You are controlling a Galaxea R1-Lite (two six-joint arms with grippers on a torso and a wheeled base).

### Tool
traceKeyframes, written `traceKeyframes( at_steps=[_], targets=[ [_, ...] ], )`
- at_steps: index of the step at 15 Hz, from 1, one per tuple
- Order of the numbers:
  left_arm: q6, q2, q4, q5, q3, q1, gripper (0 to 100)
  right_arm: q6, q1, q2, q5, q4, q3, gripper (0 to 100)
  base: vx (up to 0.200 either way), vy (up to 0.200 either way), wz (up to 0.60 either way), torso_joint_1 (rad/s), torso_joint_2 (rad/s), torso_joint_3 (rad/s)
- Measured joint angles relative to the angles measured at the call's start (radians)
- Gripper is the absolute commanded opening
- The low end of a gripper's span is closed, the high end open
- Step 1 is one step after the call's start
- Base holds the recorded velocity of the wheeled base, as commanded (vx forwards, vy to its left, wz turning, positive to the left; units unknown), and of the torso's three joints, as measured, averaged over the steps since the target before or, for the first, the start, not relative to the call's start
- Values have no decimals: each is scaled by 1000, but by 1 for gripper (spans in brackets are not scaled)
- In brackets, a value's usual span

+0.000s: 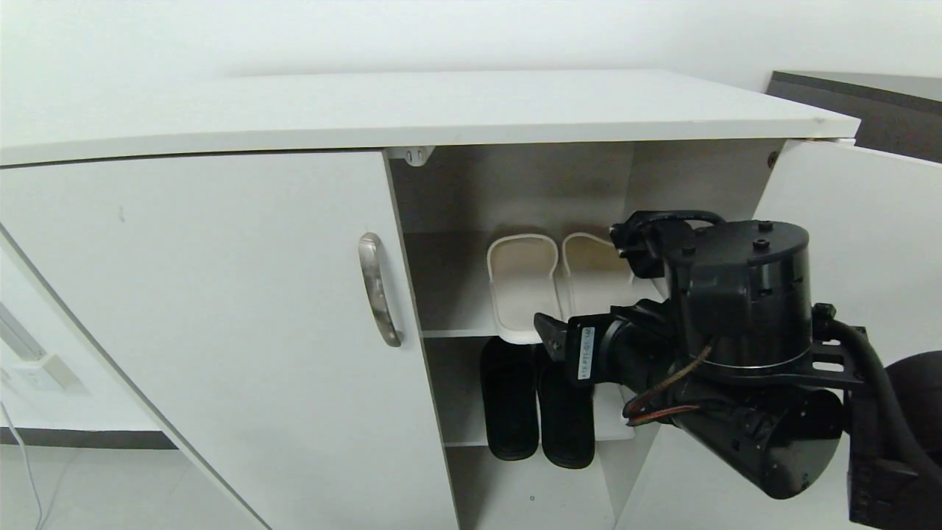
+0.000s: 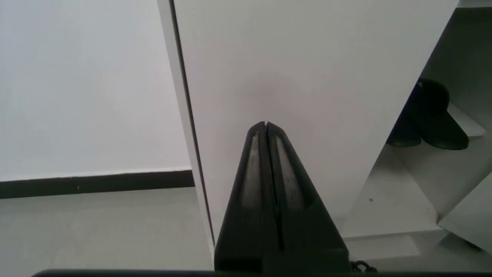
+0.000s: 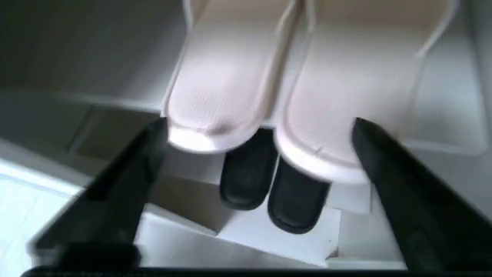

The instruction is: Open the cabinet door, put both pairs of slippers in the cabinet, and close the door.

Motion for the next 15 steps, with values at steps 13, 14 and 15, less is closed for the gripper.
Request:
traceKeyframes(
  at_steps=[13,14,15],
  targets=[
    [0,0,-1,-1,0,0,0,-2,33,50,-9,-86,24,0,-77,0,0,1,0,1],
    [0,0,-1,-2,0,0,0,-3,33,50,-9,-85,24,0,-200,0,0,2,-2,2],
    [0,0,0,-1,0,0,0,-3,32,51,-9,-84,24,0,-200,0,0,2,7,2]
  ],
)
